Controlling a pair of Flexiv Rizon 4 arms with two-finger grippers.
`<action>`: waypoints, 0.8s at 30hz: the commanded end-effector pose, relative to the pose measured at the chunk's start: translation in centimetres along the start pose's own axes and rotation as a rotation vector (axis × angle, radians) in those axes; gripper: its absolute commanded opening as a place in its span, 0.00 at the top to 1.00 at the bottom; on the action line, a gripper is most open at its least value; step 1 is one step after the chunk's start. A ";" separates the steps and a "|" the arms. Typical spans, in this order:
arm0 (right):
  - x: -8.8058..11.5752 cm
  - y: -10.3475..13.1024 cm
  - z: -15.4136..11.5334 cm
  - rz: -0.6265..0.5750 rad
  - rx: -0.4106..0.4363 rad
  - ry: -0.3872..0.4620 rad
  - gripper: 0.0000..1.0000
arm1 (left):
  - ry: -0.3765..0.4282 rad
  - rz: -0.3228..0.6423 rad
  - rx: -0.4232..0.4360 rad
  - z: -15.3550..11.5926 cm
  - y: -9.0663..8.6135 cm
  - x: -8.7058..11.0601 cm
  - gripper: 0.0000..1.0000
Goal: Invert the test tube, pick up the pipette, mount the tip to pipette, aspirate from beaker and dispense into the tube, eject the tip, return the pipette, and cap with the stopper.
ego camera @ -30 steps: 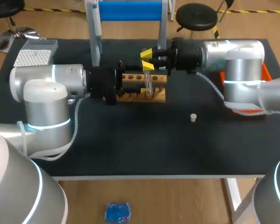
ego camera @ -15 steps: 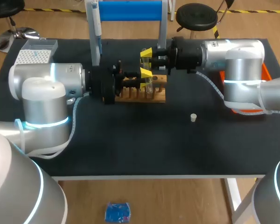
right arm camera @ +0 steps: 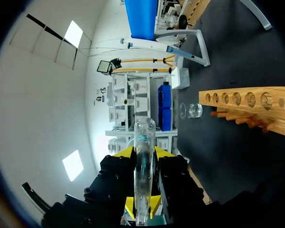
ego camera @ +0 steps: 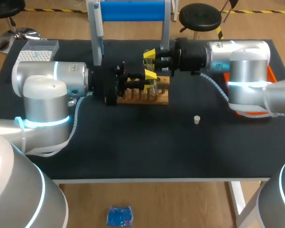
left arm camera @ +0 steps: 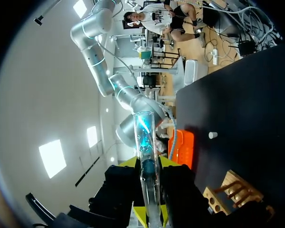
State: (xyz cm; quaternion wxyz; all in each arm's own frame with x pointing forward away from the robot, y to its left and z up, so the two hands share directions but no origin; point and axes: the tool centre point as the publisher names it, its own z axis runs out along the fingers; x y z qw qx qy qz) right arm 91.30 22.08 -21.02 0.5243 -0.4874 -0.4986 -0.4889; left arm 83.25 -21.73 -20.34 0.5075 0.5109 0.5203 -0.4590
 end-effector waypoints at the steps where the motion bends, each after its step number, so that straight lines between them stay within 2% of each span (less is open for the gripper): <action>1: -0.2 0.1 0.1 -0.001 0.001 -0.002 1.00 | 0.001 0.000 0.003 0.0 0.0 -0.2 1.00; 4: -0.2 0.1 0.1 -0.001 0.001 -0.002 1.00 | 0.002 -0.006 0.011 0.0 0.0 -0.2 1.00; 5: -0.2 0.1 0.1 -0.001 0.001 -0.002 0.82 | -0.004 -0.009 0.019 0.0 -0.1 -0.1 1.00; 6: -0.2 0.1 0.1 -0.001 0.001 -0.002 0.00 | -0.004 -0.009 0.020 0.0 -0.1 -0.1 1.00; 24: -0.2 0.1 0.1 -0.001 0.001 -0.002 0.00 | -0.004 -0.009 0.020 0.0 -0.1 -0.1 1.00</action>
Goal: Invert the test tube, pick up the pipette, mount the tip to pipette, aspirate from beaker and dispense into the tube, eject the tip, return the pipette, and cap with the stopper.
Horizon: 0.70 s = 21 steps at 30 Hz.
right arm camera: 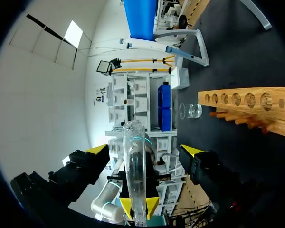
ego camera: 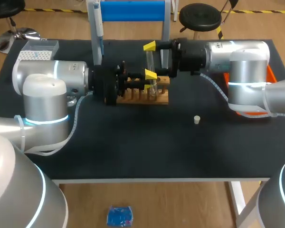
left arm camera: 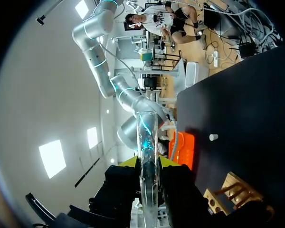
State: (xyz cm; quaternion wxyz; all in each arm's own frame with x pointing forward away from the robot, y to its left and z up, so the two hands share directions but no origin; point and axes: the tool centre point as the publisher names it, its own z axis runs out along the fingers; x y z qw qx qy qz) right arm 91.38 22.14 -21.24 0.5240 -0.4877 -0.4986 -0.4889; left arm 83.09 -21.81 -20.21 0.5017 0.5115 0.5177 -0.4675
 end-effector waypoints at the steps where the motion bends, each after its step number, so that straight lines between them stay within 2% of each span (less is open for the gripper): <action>1: 0.0 0.1 0.0 -0.001 0.001 -0.001 0.00 | 0.001 0.001 0.002 0.0 0.1 0.0 1.00; 3: 0.2 0.1 -1.0 -0.192 -0.061 -0.037 0.00 | 0.001 0.001 0.002 0.0 0.1 0.0 1.00; 6: 0.0 0.3 -2.8 -0.403 -0.124 -0.070 0.00 | 0.001 0.001 0.002 0.0 0.1 0.0 1.00; 9: -0.2 0.4 -4.9 -0.587 -0.155 -0.097 0.00 | 0.001 0.001 0.002 0.0 0.1 0.0 1.00; 14: 0.1 0.0 -7.9 -0.891 -0.159 -0.114 0.00 | 0.001 0.001 0.002 0.0 0.1 0.0 1.00; 16: -0.1 0.0 -8.7 -1.033 -0.189 -0.192 0.00 | 0.001 0.001 0.002 0.0 0.1 0.0 1.00; 18: -0.5 0.8 -9.2 -1.083 -0.253 -0.300 0.00 | 0.001 0.001 0.002 0.0 0.1 0.0 1.00; 21: -0.5 0.8 -9.2 -1.083 -0.253 -0.300 0.00 | 0.001 0.001 0.002 0.0 0.1 0.0 1.00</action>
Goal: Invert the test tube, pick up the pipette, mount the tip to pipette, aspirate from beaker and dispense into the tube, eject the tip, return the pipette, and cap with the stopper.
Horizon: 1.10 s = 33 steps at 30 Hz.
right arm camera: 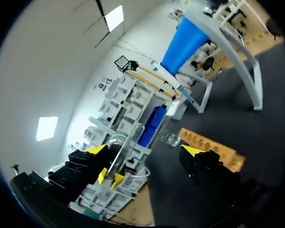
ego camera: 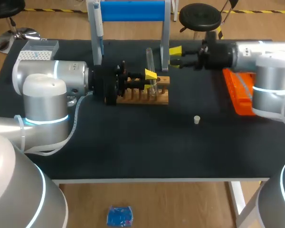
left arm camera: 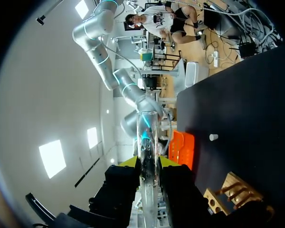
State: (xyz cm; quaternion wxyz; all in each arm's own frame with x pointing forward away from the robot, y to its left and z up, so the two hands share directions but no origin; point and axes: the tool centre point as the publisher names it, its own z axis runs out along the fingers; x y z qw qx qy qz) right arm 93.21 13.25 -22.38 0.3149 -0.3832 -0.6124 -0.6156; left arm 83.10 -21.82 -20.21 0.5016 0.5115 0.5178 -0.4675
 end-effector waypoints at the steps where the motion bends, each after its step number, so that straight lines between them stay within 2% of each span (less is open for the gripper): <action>1: 0.6 -0.4 -0.3 -0.528 -0.113 -0.199 0.00 | 0.000 0.001 0.002 0.0 0.1 0.0 1.00; 11: 0.6 -0.4 -0.3 -0.528 -0.113 -0.199 0.00 | 0.000 0.001 0.002 0.0 0.1 0.0 1.00; 12: -0.3 -0.8 0.1 -0.511 -0.055 -0.190 0.00 | 0.000 0.001 0.002 0.0 0.1 0.0 1.00; 13: -1.6 -1.4 0.5 -0.402 0.050 -0.168 0.00 | 0.000 0.001 0.002 0.0 0.1 0.0 1.00; 14: -2.6 -1.7 0.6 -0.322 0.069 -0.154 0.00 | 0.000 0.001 0.002 0.0 0.1 0.0 1.00; 15: -3.3 -1.6 0.6 -0.311 0.047 -0.146 0.00 | 0.000 0.001 0.002 0.0 0.1 0.0 1.00; 19: -5.6 -1.8 1.0 -0.519 0.125 -0.112 0.00 | 0.000 0.001 0.002 0.0 0.1 0.0 1.00; 22: -7.0 -1.8 1.1 -0.655 0.178 -0.149 0.00 | 0.000 0.001 0.002 0.0 0.1 0.0 1.00; 26: -7.8 -1.1 1.1 -0.755 0.211 -0.164 0.00 | 0.000 0.001 0.002 0.0 0.1 0.0 1.00; 33: -8.2 -0.4 1.2 -0.879 0.285 -0.127 0.00 | 0.000 0.001 0.002 0.0 0.1 0.0 1.00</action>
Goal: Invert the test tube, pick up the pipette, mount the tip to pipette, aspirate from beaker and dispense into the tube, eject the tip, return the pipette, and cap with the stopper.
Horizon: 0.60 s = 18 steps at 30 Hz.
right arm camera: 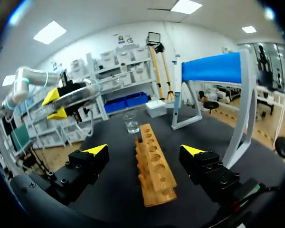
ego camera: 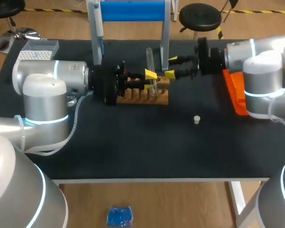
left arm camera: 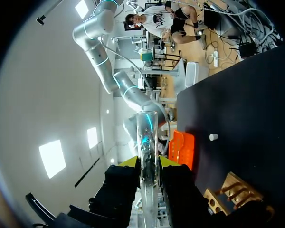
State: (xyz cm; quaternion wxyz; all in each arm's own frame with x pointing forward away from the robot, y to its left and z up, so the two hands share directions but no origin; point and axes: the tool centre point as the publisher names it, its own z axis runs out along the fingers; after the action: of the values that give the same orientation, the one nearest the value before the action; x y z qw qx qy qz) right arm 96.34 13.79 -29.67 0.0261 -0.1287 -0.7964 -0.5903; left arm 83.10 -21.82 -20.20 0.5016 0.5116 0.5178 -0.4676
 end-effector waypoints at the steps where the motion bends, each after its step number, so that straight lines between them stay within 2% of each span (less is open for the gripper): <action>1: -0.8 0.2 0.2 -0.074 0.053 0.074 0.00 | 0.000 0.001 0.002 0.0 0.1 0.0 1.00; 6: -0.7 -0.5 0.4 -0.074 0.076 0.074 0.00 | 0.000 0.001 0.002 0.0 0.1 0.0 1.00; 12: -0.2 -1.5 0.6 -0.078 0.062 0.054 0.00 | 0.000 0.001 0.002 0.0 0.1 0.0 1.00; 18: 0.1 -2.4 0.8 -0.163 0.086 0.016 0.00 | 0.000 0.001 0.002 0.0 0.1 0.0 1.00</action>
State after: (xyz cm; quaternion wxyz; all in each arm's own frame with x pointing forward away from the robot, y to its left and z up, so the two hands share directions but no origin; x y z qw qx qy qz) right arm 96.46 13.66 -32.09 -0.0005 -0.0499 -0.8285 -0.5578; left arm 83.11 -21.82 -20.20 0.5015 0.5116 0.5178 -0.4676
